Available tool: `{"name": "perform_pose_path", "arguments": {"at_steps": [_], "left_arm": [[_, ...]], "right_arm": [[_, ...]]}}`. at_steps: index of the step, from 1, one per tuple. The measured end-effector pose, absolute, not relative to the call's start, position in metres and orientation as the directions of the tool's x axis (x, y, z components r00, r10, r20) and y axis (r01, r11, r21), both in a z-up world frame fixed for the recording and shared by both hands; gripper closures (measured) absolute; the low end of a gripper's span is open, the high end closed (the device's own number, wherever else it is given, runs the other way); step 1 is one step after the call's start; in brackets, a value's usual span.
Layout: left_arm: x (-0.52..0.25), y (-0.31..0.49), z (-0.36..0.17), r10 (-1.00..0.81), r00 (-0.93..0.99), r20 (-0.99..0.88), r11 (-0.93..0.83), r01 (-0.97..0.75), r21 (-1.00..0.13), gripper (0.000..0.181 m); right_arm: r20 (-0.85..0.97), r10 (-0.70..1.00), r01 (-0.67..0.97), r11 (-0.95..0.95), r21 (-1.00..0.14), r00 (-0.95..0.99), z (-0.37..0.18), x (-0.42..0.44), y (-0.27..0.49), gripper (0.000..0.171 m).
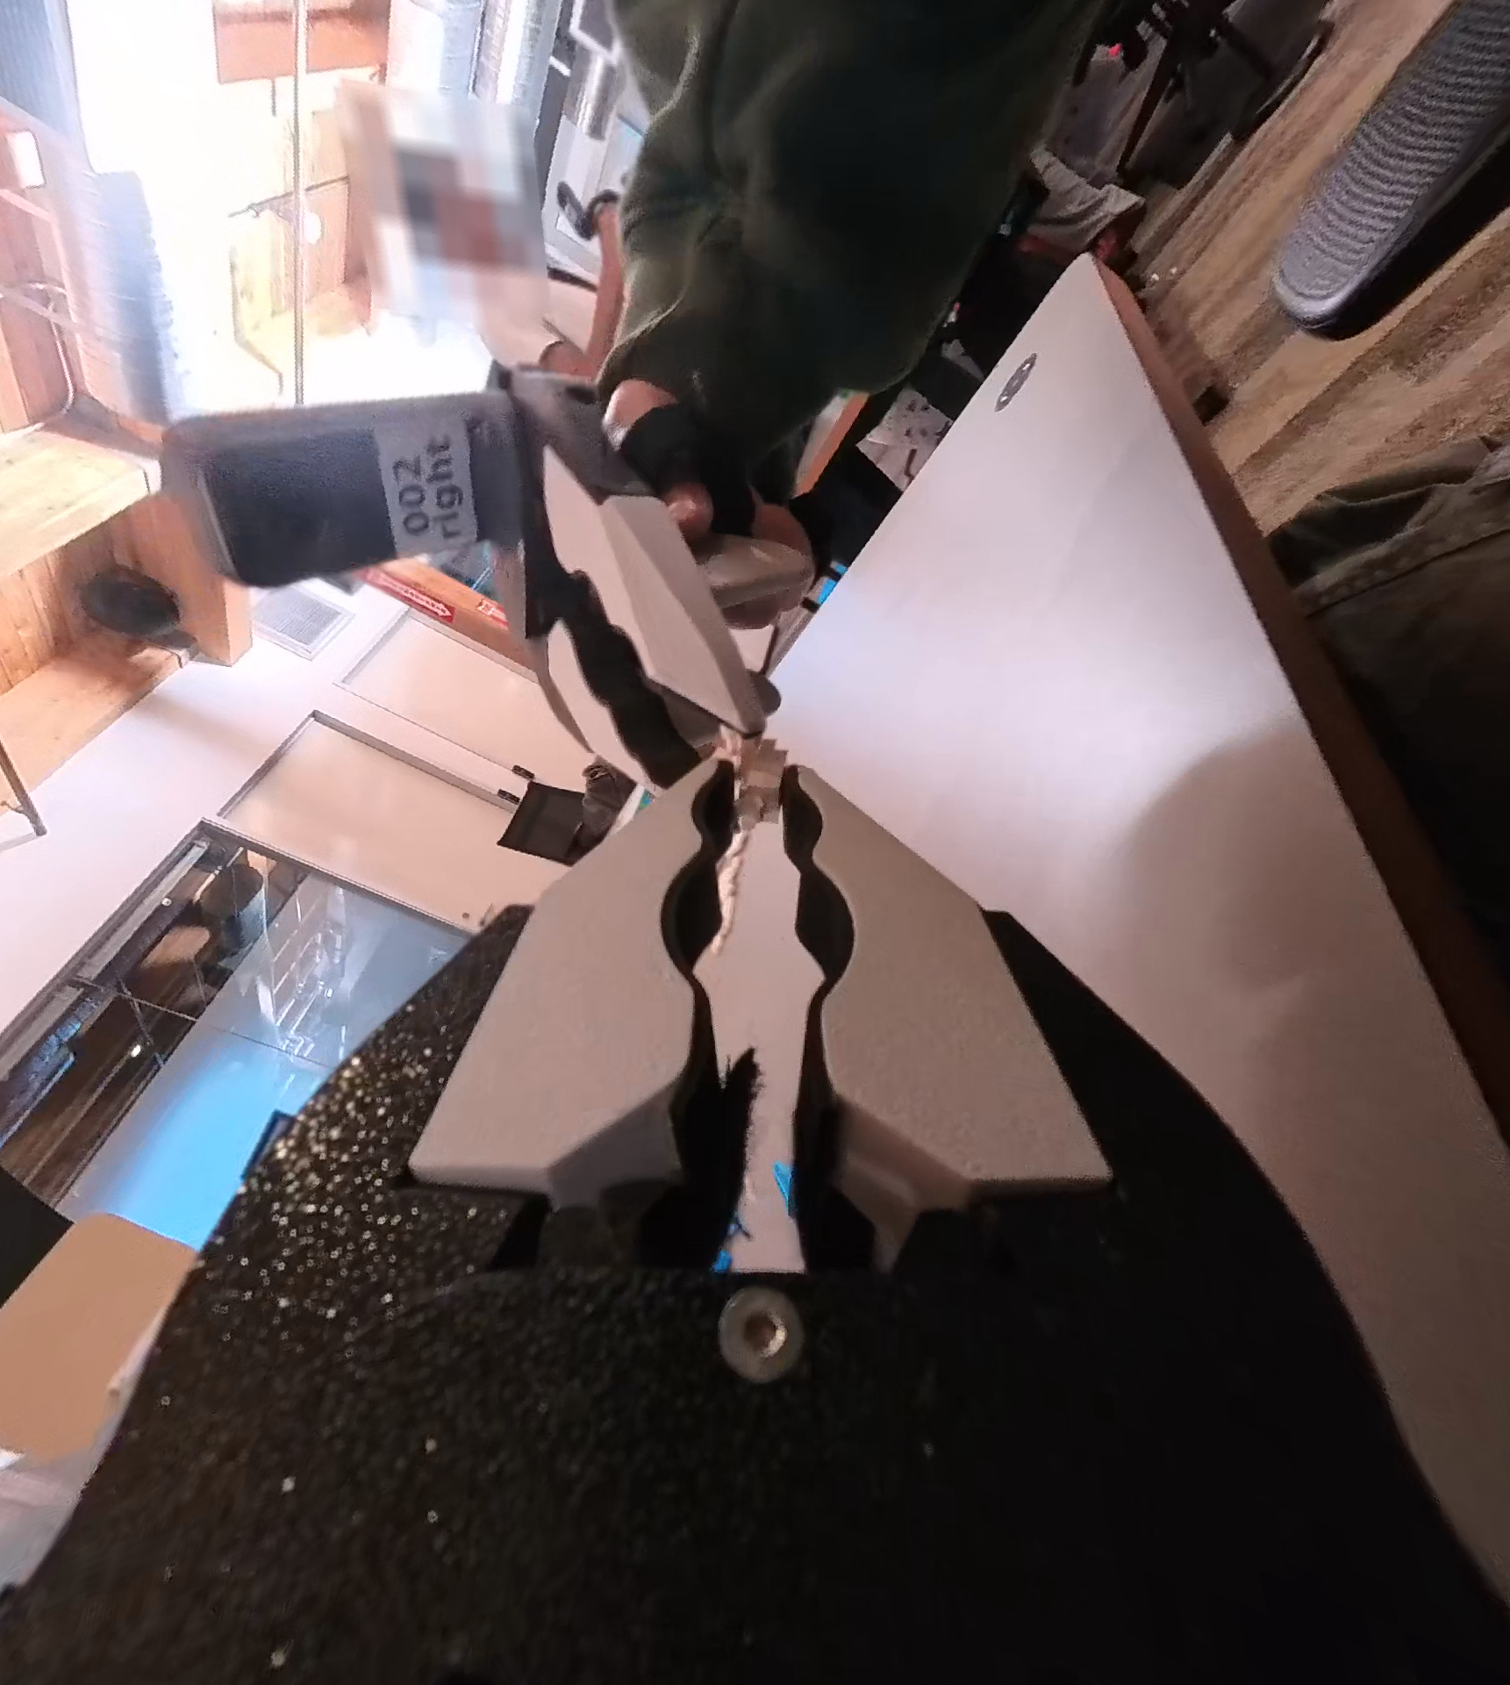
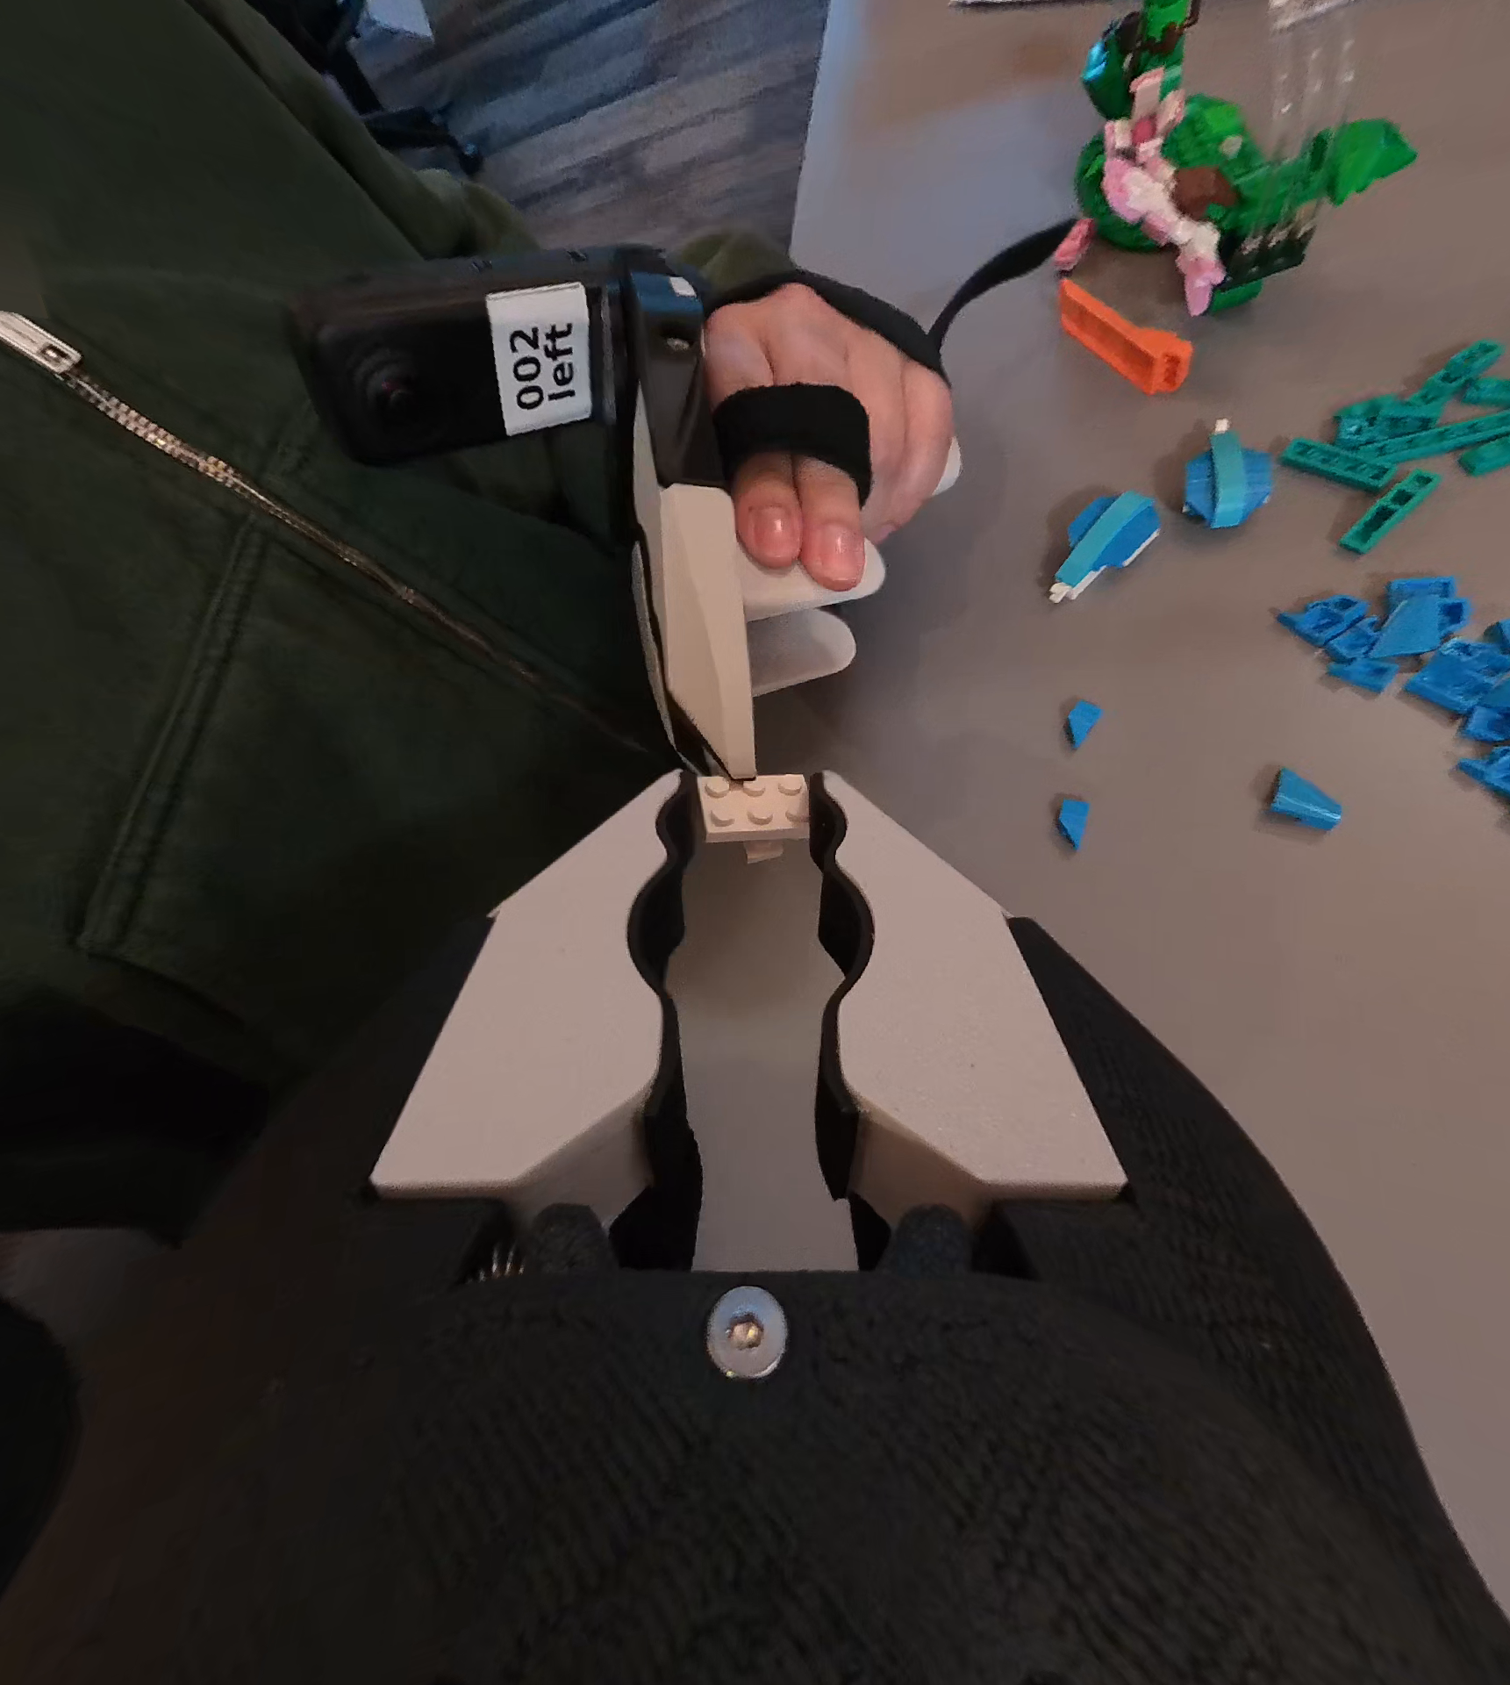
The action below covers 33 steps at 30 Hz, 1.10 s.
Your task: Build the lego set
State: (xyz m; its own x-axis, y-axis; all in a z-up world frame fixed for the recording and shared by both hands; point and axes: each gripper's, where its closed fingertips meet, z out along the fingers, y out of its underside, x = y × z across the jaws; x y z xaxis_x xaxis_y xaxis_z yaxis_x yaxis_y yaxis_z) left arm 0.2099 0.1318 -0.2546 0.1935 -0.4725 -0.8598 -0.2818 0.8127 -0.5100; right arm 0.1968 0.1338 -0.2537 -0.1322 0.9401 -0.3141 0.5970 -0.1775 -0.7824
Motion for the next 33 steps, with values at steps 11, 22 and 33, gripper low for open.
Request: {"name": "perform_pose_path", "arguments": {"at_steps": [11,22,33], "left_arm": [[0.181,0.133,-0.208,-0.945,0.124,-0.301,0.321,0.197,-0.926,0.174],[0.173,0.130,-0.197,-0.982,0.035,-0.188,0.189,0.308,-0.932,0.174],[0.167,0.127,-0.189,-0.983,0.012,-0.181,0.172,0.372,-0.912,0.174]], "right_arm": [[0.342,0.939,0.422,0.327,-0.845,-0.043,-0.210,0.175,0.137,0.142],[0.370,0.929,0.329,0.357,-0.874,-0.024,-0.199,0.163,0.131,0.153],[0.440,0.896,0.218,0.419,-0.881,0.057,-0.190,0.159,0.127,0.159]]}}
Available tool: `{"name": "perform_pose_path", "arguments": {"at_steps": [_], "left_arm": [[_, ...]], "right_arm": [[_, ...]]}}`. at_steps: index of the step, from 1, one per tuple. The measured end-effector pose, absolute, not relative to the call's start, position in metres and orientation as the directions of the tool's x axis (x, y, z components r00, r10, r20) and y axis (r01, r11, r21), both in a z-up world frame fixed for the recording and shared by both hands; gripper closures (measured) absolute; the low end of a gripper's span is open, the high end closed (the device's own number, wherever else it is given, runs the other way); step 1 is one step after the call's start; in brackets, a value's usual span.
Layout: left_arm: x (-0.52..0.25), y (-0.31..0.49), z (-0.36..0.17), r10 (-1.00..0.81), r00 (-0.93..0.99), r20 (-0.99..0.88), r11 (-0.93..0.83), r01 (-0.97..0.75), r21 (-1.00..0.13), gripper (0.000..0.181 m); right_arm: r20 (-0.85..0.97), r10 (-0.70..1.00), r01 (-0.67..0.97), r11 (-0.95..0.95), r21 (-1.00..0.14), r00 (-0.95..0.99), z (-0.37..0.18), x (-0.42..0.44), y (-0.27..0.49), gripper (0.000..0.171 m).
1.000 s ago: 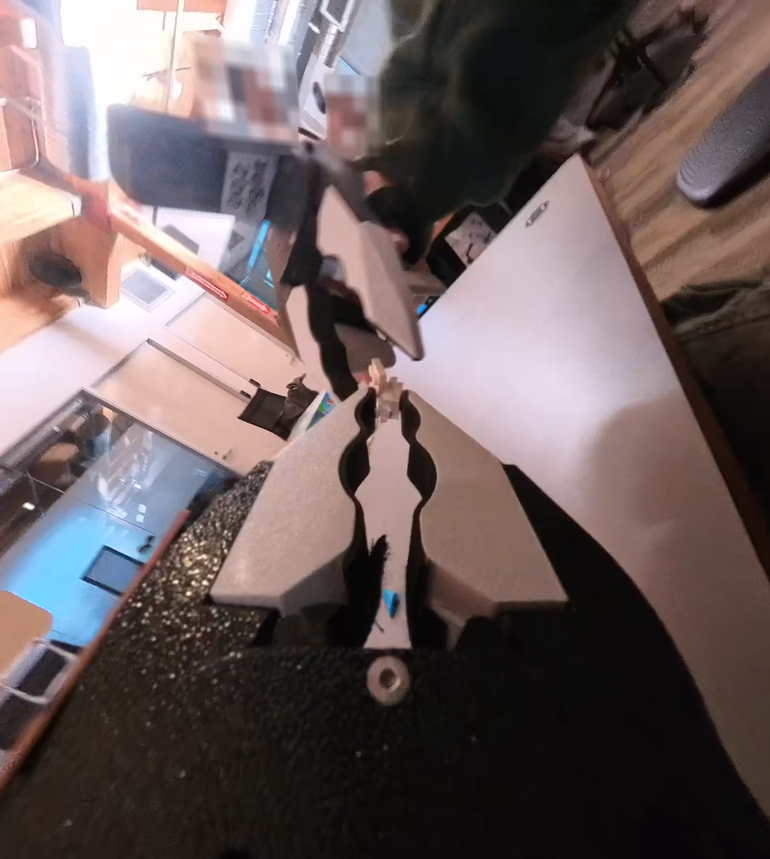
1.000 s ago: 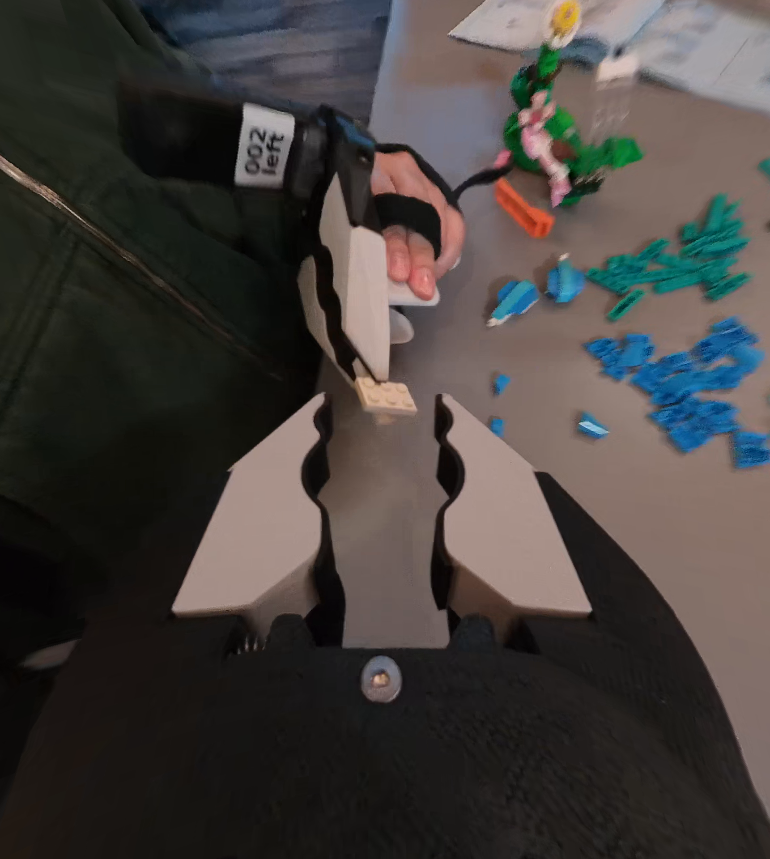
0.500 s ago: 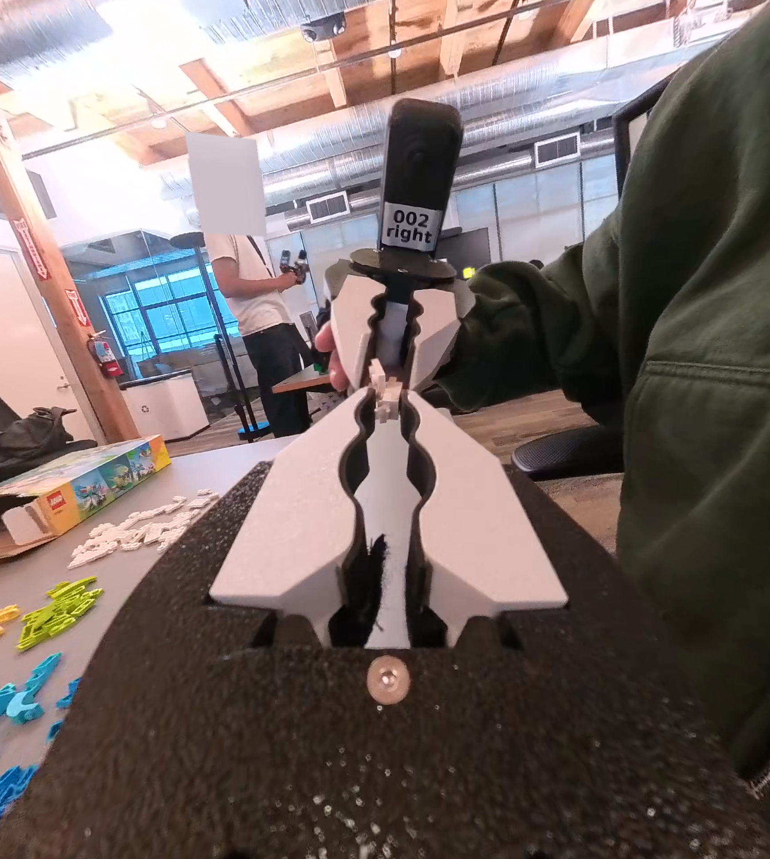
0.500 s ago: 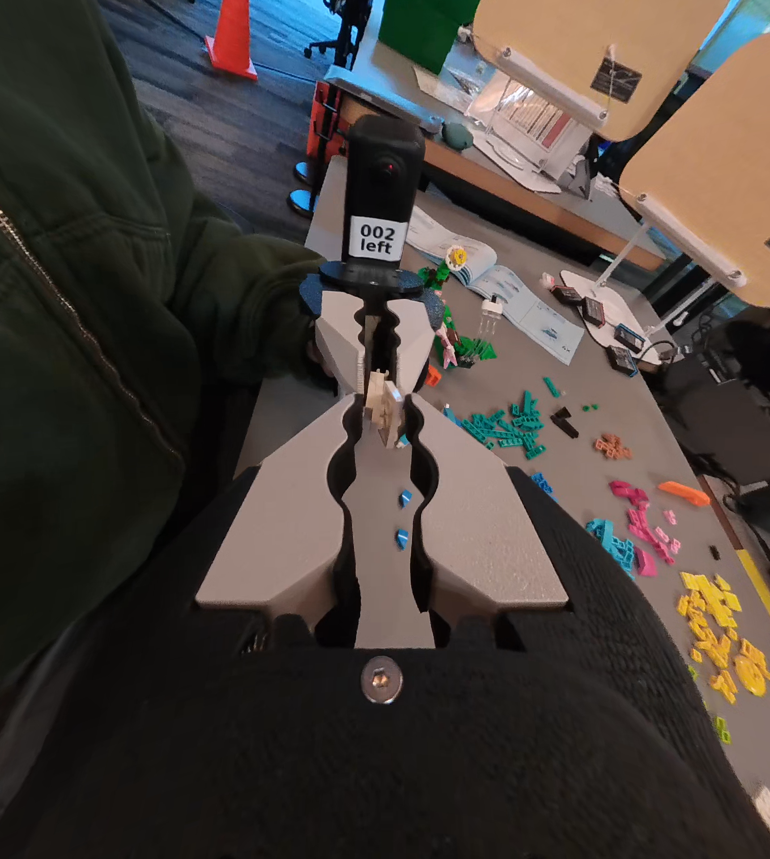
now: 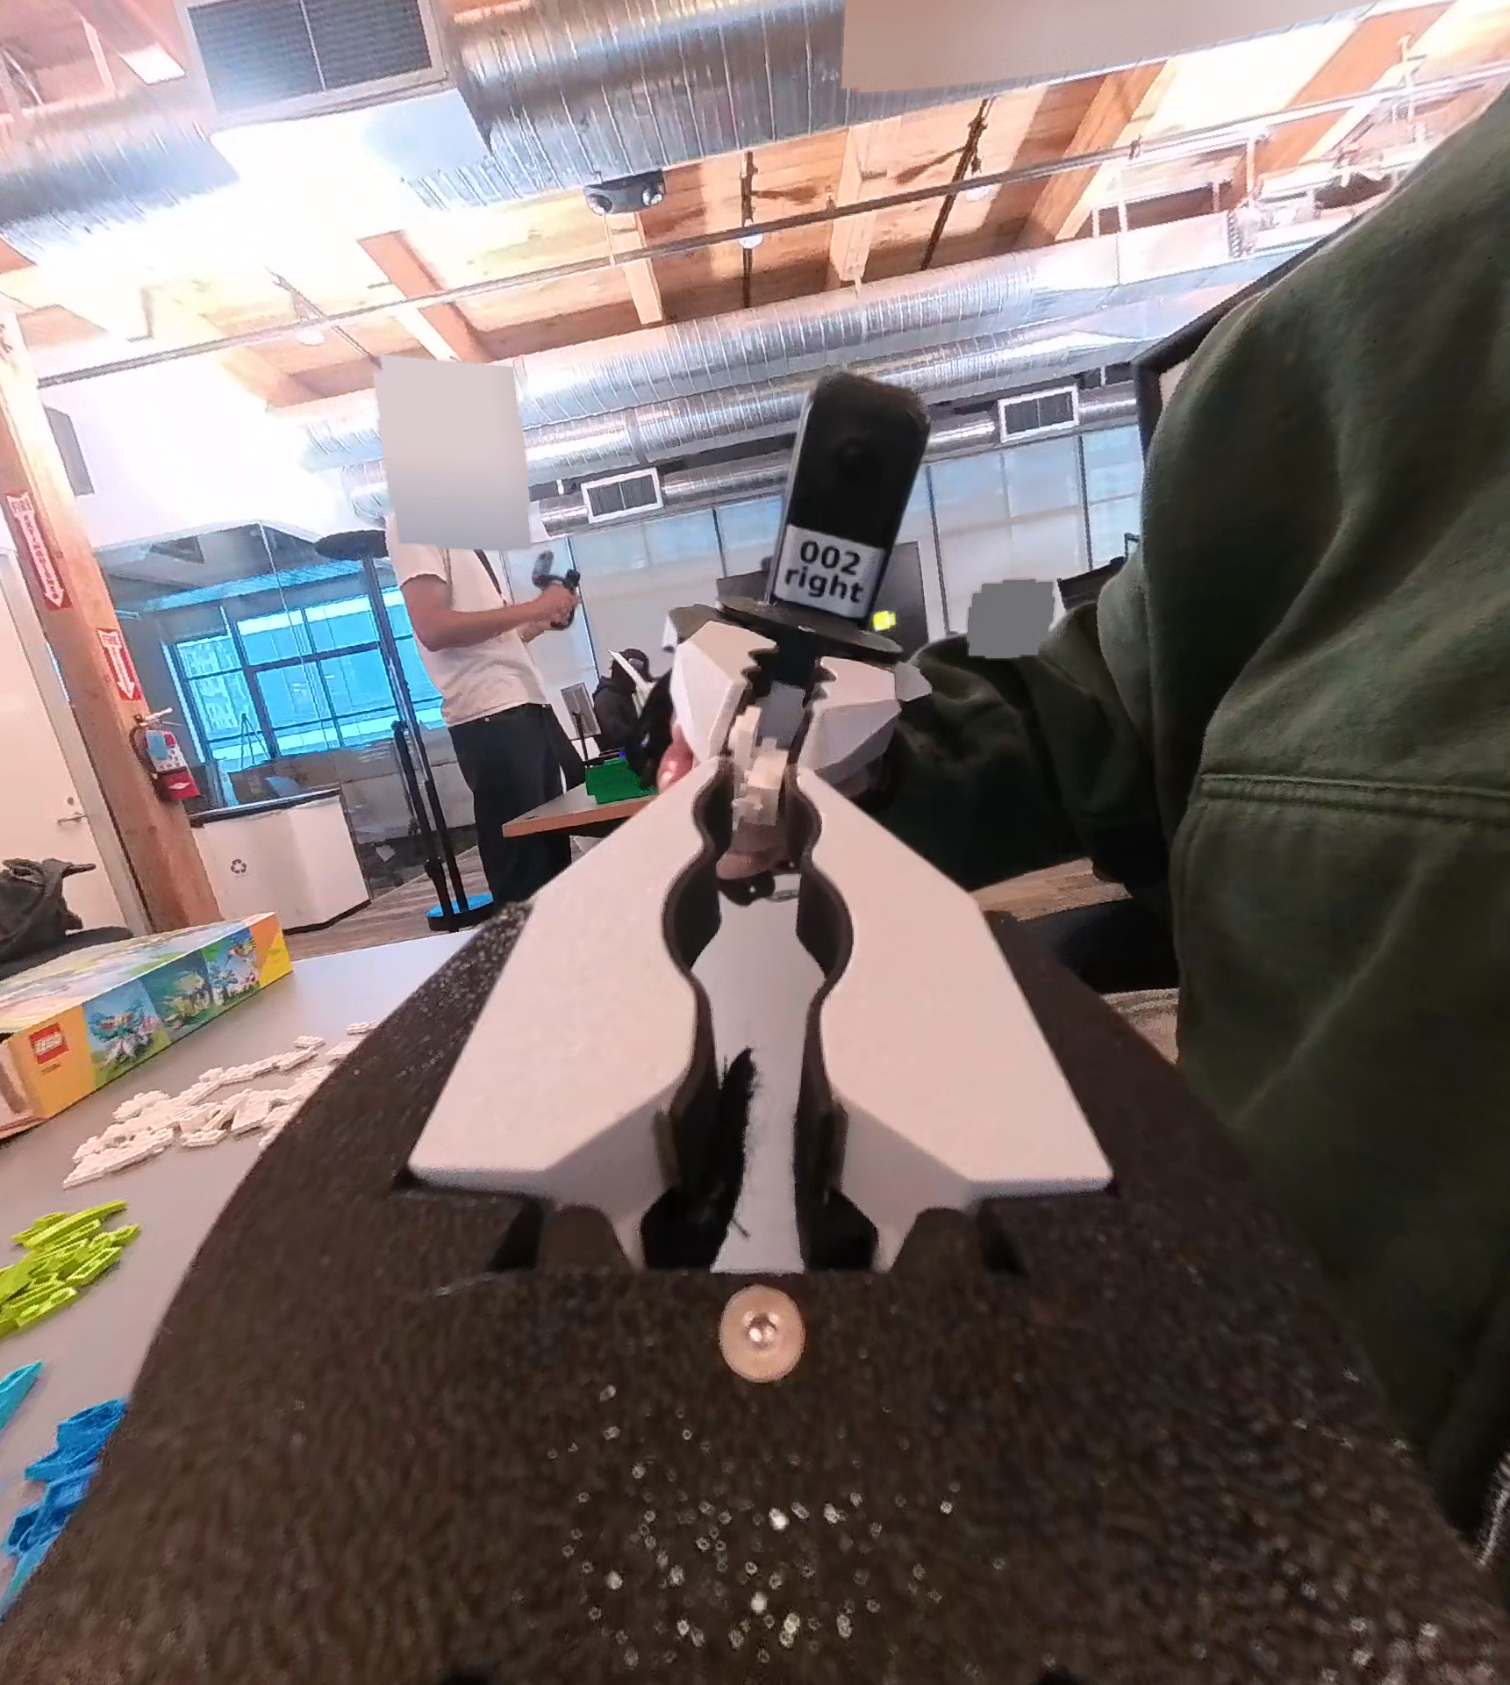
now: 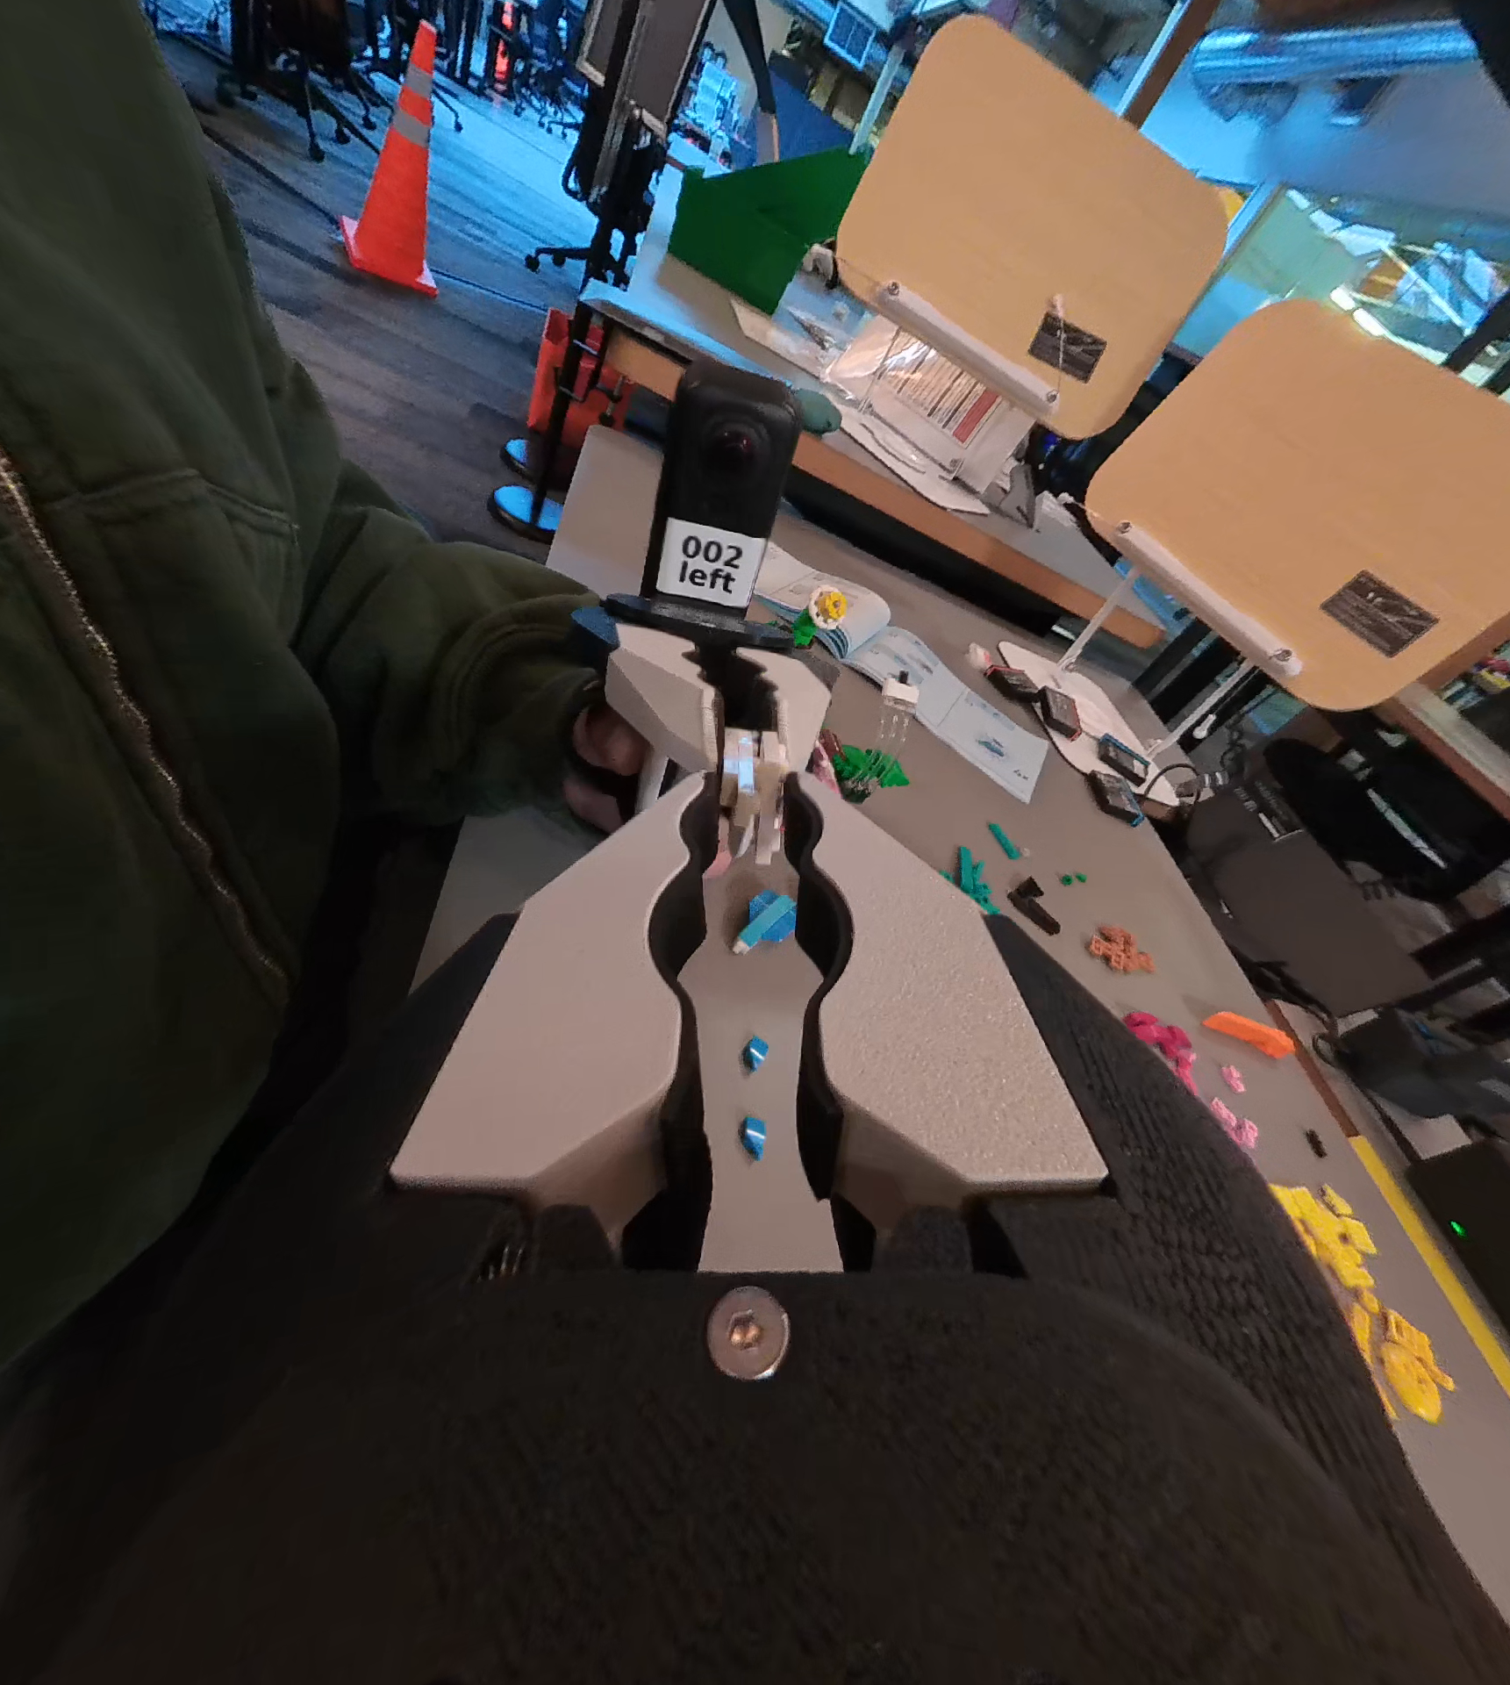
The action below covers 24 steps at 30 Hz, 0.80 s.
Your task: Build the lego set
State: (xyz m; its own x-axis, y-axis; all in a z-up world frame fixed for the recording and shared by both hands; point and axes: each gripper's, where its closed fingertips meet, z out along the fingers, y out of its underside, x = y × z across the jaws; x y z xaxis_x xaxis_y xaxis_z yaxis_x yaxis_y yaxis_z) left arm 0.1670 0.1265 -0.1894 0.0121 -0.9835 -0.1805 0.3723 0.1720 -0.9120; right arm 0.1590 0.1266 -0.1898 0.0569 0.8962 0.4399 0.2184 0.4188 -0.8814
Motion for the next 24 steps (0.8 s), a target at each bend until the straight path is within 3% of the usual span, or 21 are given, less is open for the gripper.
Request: {"name": "perform_pose_path", "arguments": {"at_steps": [6,19,24], "left_arm": [[0.166,0.120,-0.188,-0.982,-0.031,-0.185,0.158,0.391,-0.907,0.174],[0.173,0.115,-0.190,-0.977,-0.028,-0.213,0.191,0.339,-0.921,0.174],[0.181,0.122,-0.195,-0.977,0.021,-0.214,0.213,0.237,-0.948,0.154]], "right_arm": [[0.393,0.918,0.179,0.378,-0.909,0.056,-0.189,0.158,0.119,0.160],[0.521,0.850,0.230,0.493,-0.839,0.079,-0.191,0.165,0.115,0.160],[0.453,0.883,0.113,0.441,-0.890,0.121,-0.180,0.170,0.117,0.160]]}}
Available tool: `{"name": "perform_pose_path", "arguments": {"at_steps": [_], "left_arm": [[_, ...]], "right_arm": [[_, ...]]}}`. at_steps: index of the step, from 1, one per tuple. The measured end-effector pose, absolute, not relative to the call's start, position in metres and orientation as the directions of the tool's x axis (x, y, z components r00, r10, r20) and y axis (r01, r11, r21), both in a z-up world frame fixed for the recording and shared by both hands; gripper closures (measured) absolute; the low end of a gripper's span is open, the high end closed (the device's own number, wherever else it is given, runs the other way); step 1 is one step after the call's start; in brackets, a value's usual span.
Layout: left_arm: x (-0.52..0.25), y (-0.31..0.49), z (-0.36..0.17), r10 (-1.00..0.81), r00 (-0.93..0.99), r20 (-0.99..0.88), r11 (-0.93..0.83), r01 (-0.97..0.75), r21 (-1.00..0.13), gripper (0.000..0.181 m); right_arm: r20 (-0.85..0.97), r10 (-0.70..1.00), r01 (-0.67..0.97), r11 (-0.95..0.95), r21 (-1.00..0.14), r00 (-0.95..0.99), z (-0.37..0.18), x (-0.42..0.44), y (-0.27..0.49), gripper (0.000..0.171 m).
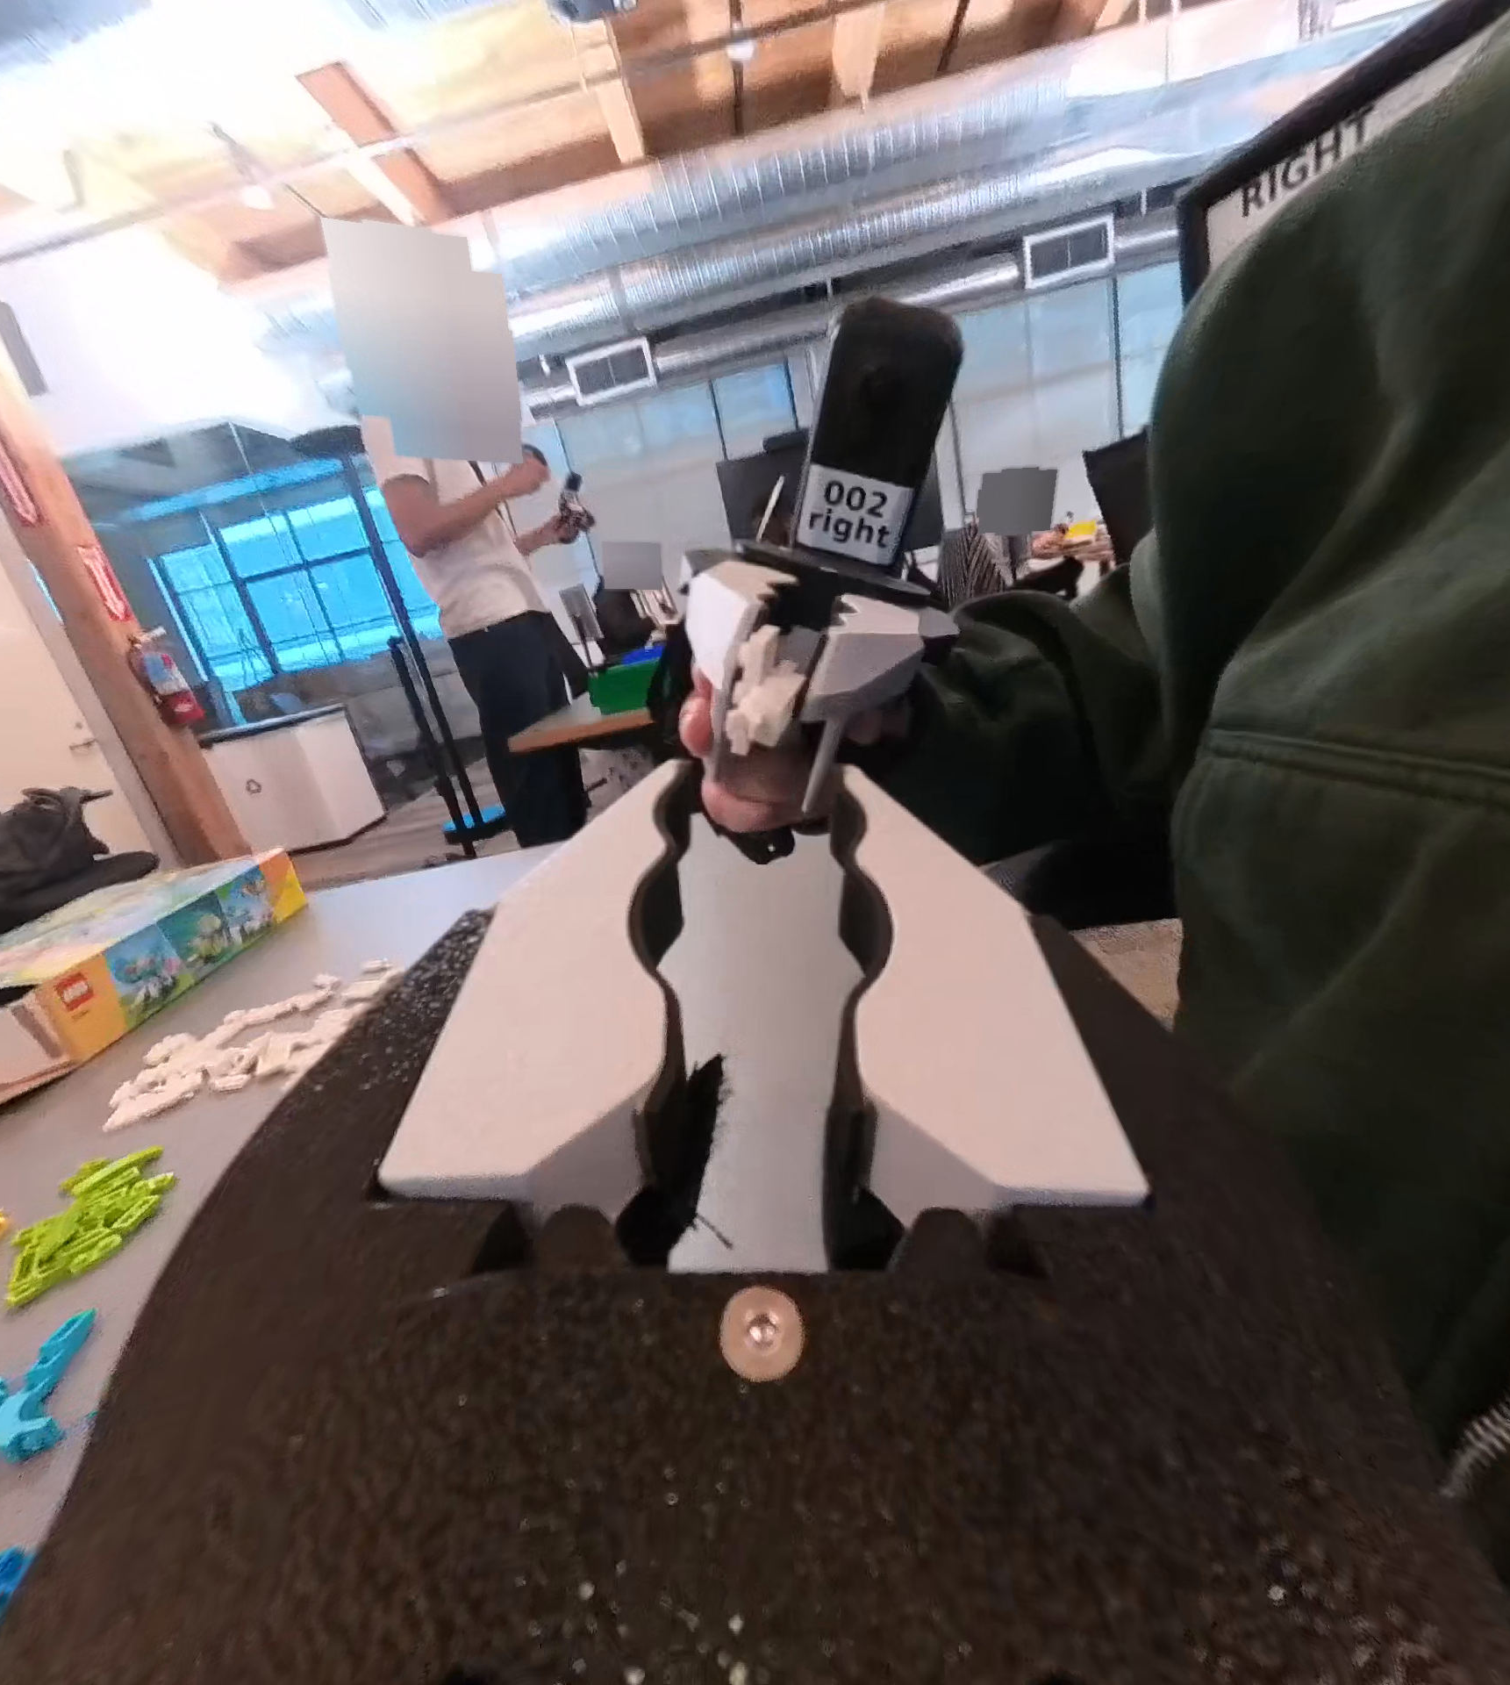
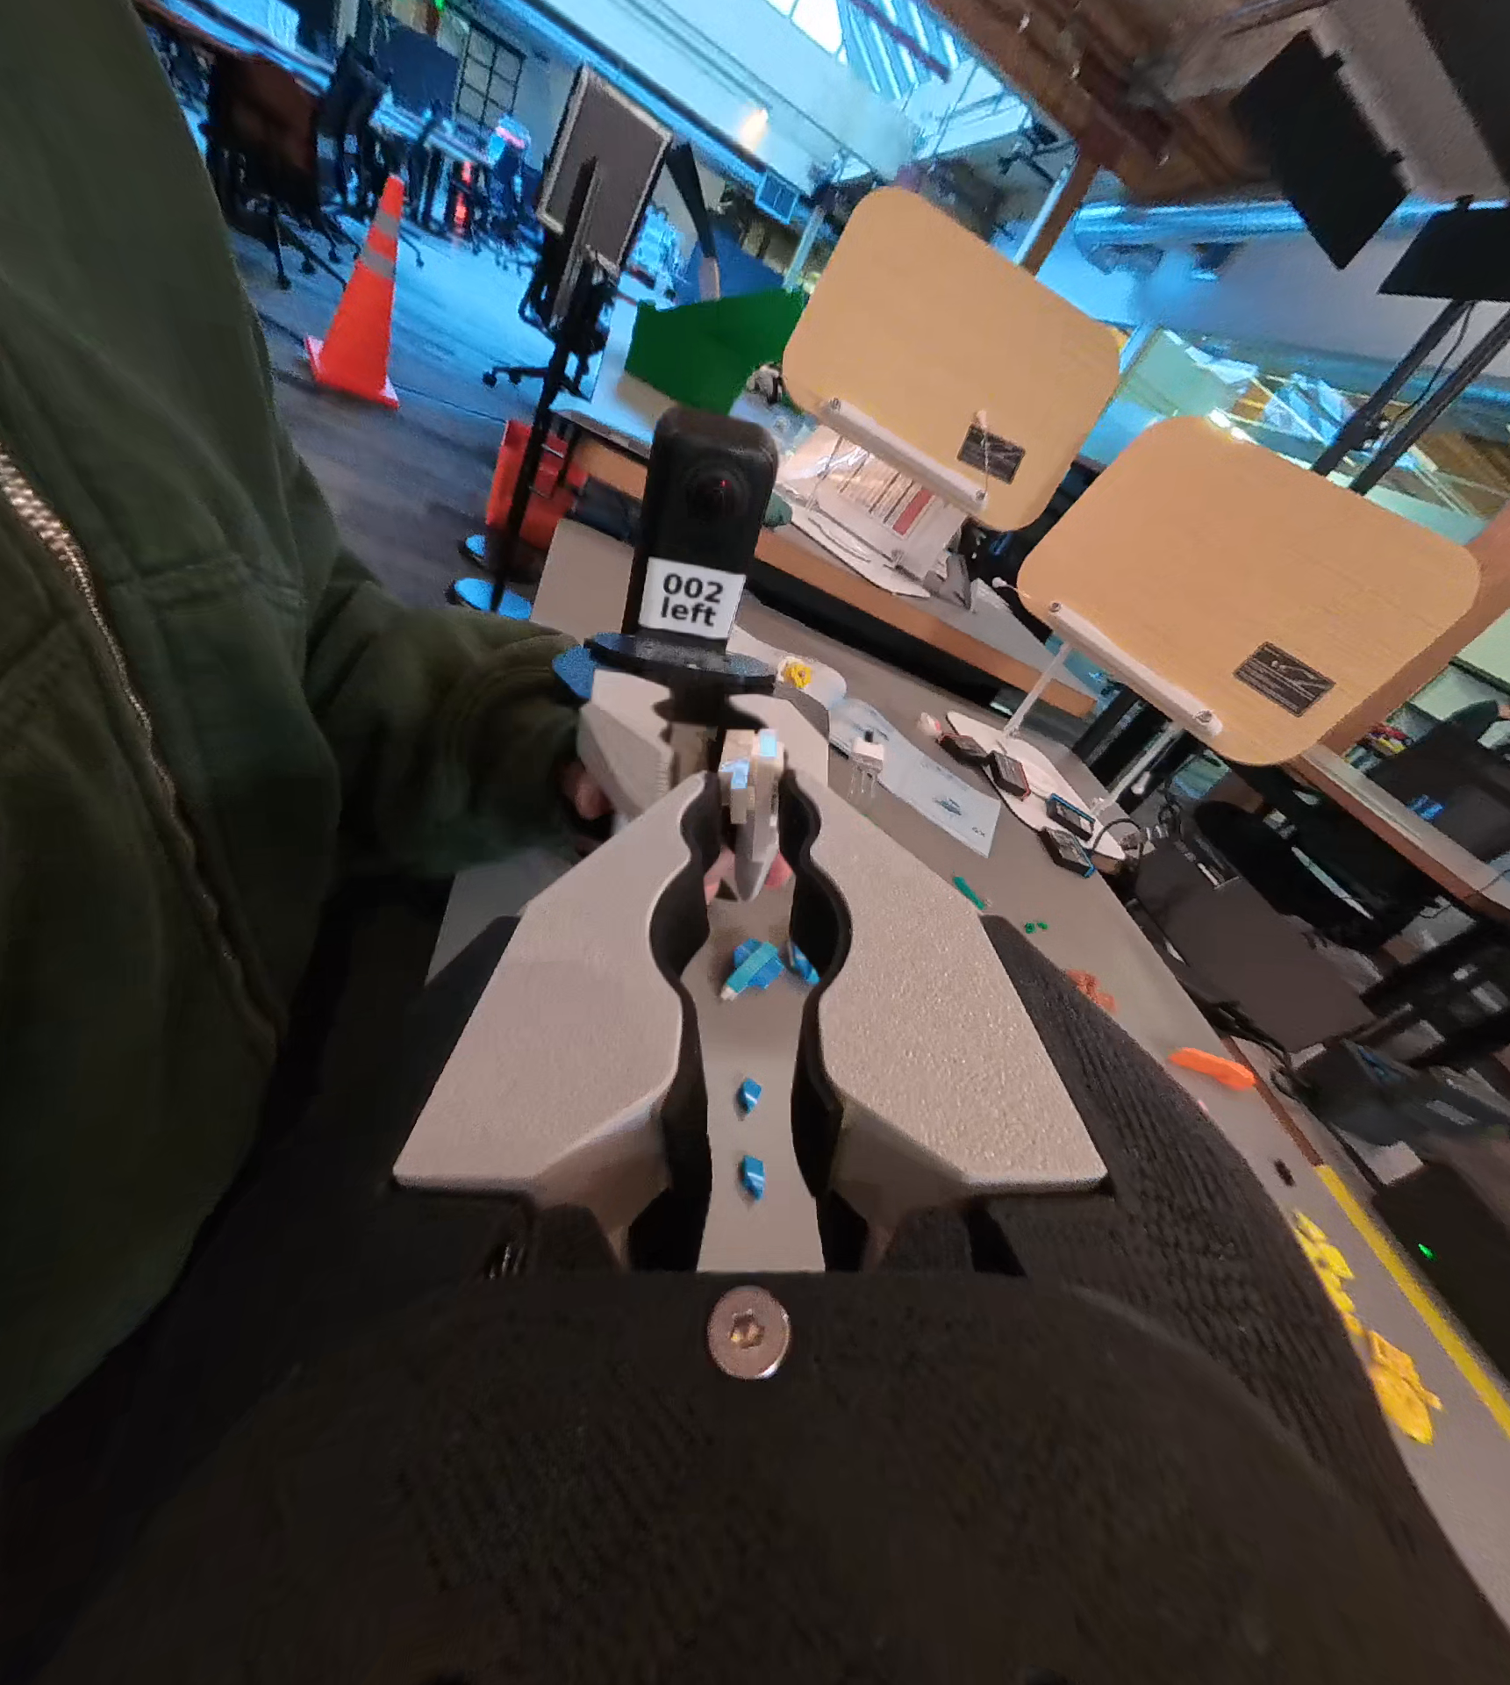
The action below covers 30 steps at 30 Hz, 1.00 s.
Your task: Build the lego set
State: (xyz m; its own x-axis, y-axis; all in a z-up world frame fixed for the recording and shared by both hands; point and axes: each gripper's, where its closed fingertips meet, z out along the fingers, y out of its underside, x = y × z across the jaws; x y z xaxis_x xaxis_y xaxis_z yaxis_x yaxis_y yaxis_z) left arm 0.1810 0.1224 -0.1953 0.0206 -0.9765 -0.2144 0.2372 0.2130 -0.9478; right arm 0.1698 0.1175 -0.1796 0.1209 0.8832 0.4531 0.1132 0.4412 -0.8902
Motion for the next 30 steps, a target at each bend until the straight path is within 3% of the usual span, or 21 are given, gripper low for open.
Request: {"name": "perform_pose_path", "arguments": {"at_steps": [3,6,16,25,30], "left_arm": [[0.181,0.119,-0.189,-0.980,0.006,-0.200,0.194,0.274,-0.942,0.155],[0.179,0.116,-0.184,-0.976,0.003,-0.216,0.207,0.298,-0.932,0.168],[0.183,0.114,-0.175,-0.946,0.082,-0.313,0.323,0.286,-0.902,0.164],[0.186,0.114,-0.179,-0.935,0.038,-0.353,0.353,0.202,-0.913,0.180],[0.184,0.113,-0.180,-0.933,0.033,-0.357,0.357,0.177,-0.917,0.180]], "right_arm": [[0.438,0.892,0.102,0.428,-0.898,0.109,-0.181,0.170,0.118,0.160],[0.424,0.901,0.100,0.415,-0.904,0.094,-0.184,0.171,0.117,0.160],[0.437,0.893,0.110,0.427,-0.898,0.105,-0.183,0.175,0.118,0.160],[0.428,0.901,0.115,0.419,-0.900,0.065,-0.189,0.174,0.112,0.160],[0.428,0.901,0.118,0.419,-0.900,0.067,-0.188,0.174,0.112,0.160]]}}
